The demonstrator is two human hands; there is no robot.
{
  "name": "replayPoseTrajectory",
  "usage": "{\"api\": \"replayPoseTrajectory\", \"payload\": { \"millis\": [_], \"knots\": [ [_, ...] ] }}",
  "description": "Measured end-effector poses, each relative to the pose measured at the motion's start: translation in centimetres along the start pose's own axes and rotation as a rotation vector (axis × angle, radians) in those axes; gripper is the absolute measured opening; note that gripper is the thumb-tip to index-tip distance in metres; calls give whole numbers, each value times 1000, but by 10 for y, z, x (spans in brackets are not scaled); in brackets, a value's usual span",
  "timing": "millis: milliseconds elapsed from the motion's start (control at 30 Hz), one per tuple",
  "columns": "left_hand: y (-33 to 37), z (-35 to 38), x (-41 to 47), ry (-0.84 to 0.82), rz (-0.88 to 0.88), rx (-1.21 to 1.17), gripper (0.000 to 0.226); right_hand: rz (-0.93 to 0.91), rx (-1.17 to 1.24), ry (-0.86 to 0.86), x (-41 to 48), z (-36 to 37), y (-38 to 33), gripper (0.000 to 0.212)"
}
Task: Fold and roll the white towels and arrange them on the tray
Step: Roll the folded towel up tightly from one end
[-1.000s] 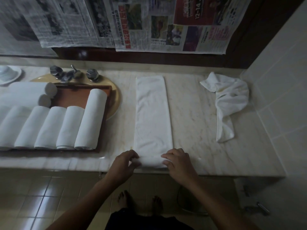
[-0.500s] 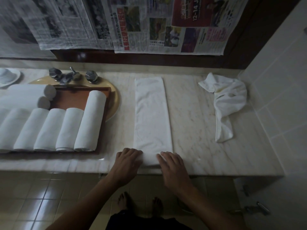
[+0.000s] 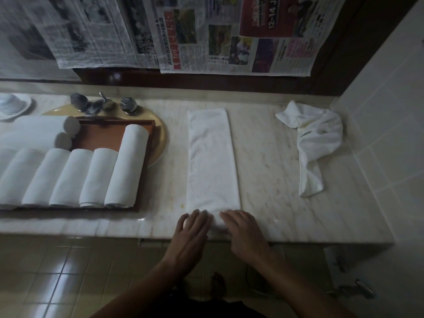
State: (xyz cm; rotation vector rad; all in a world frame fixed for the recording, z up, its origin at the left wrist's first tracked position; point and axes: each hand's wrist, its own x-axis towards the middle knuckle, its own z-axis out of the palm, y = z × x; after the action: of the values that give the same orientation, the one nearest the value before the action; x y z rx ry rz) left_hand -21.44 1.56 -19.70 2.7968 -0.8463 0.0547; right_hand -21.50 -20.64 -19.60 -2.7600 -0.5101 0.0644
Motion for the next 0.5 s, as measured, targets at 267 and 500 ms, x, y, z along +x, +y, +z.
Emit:
{"api": "replayPoseTrajectory", "payload": {
  "millis": [267, 500],
  "knots": [
    [-14, -15, 30, -57, -33, -115, 64, -42, -52, 128, -7, 0, -14, 58],
    [-32, -33, 49, -137, -142, -318, 29, -76, -45, 69, 24, -9, 6, 58]
  ]
}}
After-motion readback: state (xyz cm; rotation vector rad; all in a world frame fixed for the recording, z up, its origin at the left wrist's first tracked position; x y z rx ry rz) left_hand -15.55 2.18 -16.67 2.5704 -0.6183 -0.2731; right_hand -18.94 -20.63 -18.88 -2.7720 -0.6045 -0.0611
